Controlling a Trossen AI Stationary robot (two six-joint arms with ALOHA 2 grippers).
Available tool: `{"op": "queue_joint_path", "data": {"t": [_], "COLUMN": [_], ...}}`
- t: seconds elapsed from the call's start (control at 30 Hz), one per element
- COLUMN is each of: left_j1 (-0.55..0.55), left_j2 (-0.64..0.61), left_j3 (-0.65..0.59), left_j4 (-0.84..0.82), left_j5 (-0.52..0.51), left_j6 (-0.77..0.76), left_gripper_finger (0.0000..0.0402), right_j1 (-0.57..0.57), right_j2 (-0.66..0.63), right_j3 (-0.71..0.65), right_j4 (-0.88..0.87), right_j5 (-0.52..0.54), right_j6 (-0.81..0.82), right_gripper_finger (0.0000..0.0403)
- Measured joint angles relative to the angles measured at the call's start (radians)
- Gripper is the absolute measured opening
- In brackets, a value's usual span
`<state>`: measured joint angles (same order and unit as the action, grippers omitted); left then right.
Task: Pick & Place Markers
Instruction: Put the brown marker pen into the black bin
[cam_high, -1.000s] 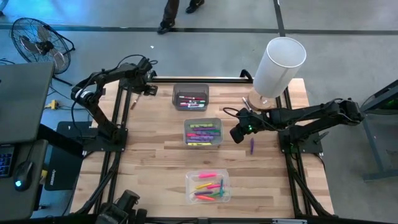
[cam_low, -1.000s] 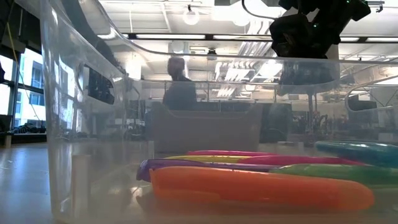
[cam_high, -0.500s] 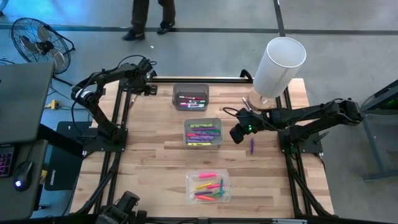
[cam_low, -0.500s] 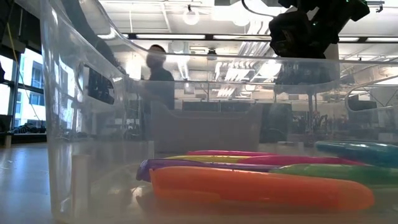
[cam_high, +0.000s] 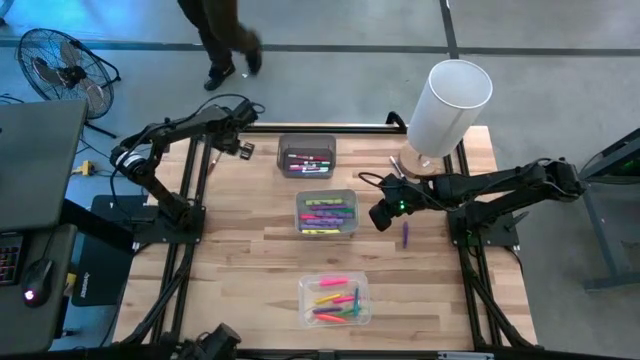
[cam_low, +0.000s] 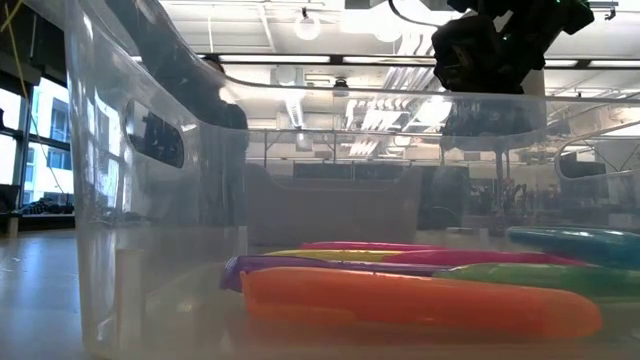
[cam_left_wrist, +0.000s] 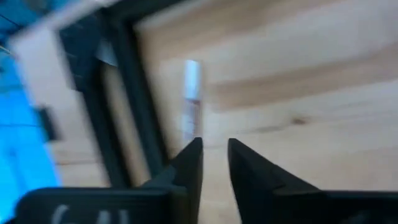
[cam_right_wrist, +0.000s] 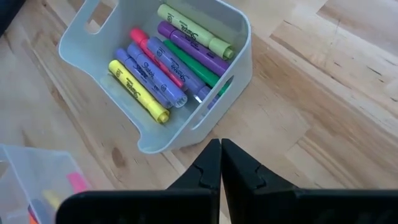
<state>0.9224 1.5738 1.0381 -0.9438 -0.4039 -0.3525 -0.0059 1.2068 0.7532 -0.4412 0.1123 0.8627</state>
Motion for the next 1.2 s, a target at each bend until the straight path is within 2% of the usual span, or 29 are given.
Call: {"op": "queue_joint_path", "data": {"t": [0.13, 0.2, 0.37, 0.47, 0.63, 0.8, 1.2], "left_j1": [0.009, 0.035, 0.126, 0.125, 0.138, 0.13, 0.125], "left_j2": [0.032, 0.043, 0.129, 0.172, 0.258, 0.289, 0.29], "left_j3": [0.049, 0.067, 0.084, 0.09, 0.095, 0.11, 0.116], "left_j4": [-0.021, -0.03, -0.054, -0.056, -0.068, -0.068, -0.034], "left_j5": [-0.07, -0.077, -0.097, -0.113, -0.068, -0.102, -0.105], "left_j6": [0.097, 0.149, 0.258, 0.269, 0.27, 0.279, 0.299], "left_gripper_finger": [0.0016, 0.0006, 0.0003, 0.0004, 0.0001, 0.0001, 0.0], "right_j1": [0.0, 0.0, 0.0, 0.0, 0.0, 0.0, 0.0], "right_j2": [0.0, 0.0, 0.0, 0.0, 0.0, 0.0, 0.0], "right_j3": [0.0, 0.0, 0.0, 0.0, 0.0, 0.0, 0.0], "right_j4": [0.0, 0.001, 0.011, 0.032, 0.072, 0.076, 0.079], "right_j5": [-0.004, -0.004, -0.004, -0.004, -0.004, -0.001, 0.037], "right_j6": [0.01, 0.009, 0.011, 0.011, 0.01, 0.009, 0.008], "right_gripper_finger": [0.0001, 0.0001, 0.0002, 0.0001, 0.0001, 0.0002, 0.0001]}}
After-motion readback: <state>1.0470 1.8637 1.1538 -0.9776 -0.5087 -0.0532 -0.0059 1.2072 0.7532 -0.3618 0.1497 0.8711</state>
